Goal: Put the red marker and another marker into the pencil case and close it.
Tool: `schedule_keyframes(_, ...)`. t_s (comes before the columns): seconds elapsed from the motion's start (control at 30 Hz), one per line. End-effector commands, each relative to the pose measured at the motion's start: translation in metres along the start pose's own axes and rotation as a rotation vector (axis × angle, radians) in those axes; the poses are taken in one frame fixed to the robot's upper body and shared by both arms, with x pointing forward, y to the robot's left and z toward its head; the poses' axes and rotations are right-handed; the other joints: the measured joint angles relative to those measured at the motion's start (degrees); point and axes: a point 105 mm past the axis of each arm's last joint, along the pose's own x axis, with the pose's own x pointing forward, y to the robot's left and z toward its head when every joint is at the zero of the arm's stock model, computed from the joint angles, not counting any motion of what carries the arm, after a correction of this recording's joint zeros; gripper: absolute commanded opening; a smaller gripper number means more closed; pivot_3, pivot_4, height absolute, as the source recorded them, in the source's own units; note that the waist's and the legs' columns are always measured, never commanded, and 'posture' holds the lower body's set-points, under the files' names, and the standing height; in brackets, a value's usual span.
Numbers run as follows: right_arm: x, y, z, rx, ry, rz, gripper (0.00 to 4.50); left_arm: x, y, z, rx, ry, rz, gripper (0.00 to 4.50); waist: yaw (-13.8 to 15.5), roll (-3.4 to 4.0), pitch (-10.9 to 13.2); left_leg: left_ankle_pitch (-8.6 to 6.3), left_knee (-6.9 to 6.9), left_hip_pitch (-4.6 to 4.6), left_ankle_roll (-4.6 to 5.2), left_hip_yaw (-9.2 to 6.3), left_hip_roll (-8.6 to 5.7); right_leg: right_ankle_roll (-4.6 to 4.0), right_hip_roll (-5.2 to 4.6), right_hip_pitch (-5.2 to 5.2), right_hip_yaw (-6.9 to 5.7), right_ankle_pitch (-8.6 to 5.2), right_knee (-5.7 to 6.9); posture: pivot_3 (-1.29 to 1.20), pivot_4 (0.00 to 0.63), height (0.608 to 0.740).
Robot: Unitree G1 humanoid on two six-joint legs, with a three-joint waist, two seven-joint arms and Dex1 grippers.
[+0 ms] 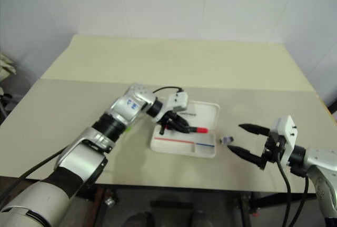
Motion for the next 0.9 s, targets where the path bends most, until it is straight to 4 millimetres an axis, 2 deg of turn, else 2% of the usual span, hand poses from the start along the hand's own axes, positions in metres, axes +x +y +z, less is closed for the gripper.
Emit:
schedule_keyframes(0.03, -0.004, -0.001, 0.012, -0.031, -0.038, -0.017, 4.50, 0.004, -0.004, 0.009, 0.060, 0.003, -0.004, 0.57, 0.00, 0.00, 0.00, 0.00, 0.00, 0.00, 0.00, 0.00, 0.00, 0.00, 0.00, 0.00, 0.00, 0.00, 0.00, 0.00, 0.150, 0.740)
schedule_keyframes(0.27, -0.003, 0.000, 0.012, -0.034, -0.038, -0.016, 4.50, 0.011, -0.005, 0.010, 0.061, -0.003, 0.008, 0.57, 0.02, 0.00, 0.00, 0.00, 0.01, 0.00, 0.00, -0.01, 0.00, 0.00, 0.00, 0.00, 0.00, 0.00, 0.01, 0.00, 0.150, 0.740)
schedule_keyframes(0.67, -0.003, 0.001, 0.013, -0.035, -0.037, -0.013, 4.50, 0.013, -0.008, 0.013, 0.055, -0.030, 0.004, 4.48, 0.01, 0.00, 0.00, 0.00, 0.04, 0.00, 0.00, -0.02, 0.00, 0.02, 0.01, 0.00, 0.00, 0.01, 0.05, 0.00, 0.150, 0.740)
schedule_keyframes(0.9, -0.002, 0.001, 0.015, -0.038, -0.041, 0.005, 4.50, -0.003, -0.009, 0.025, 0.078, -0.095, 0.047, 4.48, -0.04, 0.00, 0.00, 0.00, 0.04, 0.01, 0.00, -0.01, 0.00, 0.03, 0.01, 0.00, 0.00, 0.01, 0.06, 0.00, 0.150, 0.740)
